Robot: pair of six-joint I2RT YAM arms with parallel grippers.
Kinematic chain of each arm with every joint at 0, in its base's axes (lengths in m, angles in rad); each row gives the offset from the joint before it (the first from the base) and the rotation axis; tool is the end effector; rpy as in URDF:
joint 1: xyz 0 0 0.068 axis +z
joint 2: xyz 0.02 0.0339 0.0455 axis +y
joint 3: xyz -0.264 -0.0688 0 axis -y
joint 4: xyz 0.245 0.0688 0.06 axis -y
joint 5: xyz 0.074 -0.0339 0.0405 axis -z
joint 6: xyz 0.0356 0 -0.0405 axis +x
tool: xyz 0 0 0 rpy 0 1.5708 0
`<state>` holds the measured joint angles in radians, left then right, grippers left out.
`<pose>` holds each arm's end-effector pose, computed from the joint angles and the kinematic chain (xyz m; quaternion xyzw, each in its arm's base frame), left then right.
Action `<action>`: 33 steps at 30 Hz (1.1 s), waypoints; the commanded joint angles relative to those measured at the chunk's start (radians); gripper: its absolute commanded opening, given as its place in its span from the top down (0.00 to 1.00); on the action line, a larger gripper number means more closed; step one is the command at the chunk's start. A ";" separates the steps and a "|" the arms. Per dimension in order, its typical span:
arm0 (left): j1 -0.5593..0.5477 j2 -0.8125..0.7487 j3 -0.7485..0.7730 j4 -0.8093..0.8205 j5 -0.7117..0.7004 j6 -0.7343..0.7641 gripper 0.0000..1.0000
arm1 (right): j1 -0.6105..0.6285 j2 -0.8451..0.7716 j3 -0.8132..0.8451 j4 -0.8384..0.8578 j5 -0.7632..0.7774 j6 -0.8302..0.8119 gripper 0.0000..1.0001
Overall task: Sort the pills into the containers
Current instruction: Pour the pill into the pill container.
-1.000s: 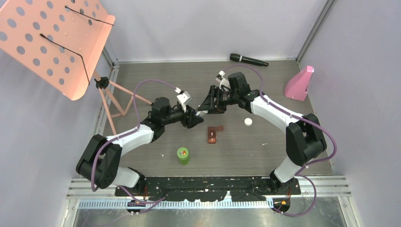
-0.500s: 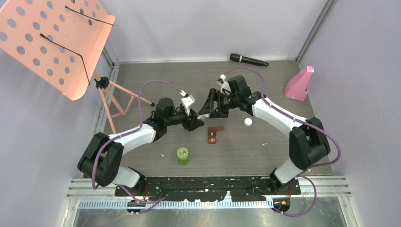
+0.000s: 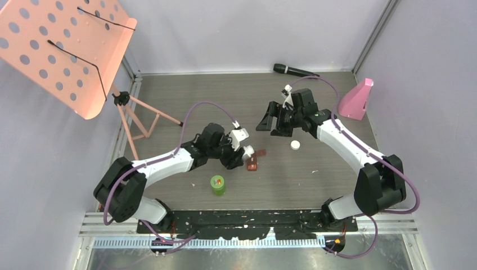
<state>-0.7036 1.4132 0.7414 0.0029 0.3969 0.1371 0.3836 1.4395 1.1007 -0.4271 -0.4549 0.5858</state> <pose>0.2134 -0.1991 0.2025 0.4385 0.7705 -0.2898 0.3606 0.2842 0.1316 0.2769 0.0026 0.9007 0.3614 0.2410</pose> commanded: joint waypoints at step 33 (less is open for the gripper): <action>-0.102 0.230 0.329 -0.417 -0.252 0.035 1.00 | -0.037 0.069 -0.079 -0.056 0.156 -0.095 0.28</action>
<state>-0.7994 1.6321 1.0214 -0.4011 0.1570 0.1619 0.3511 1.5013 1.0332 -0.5018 -0.3107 0.4988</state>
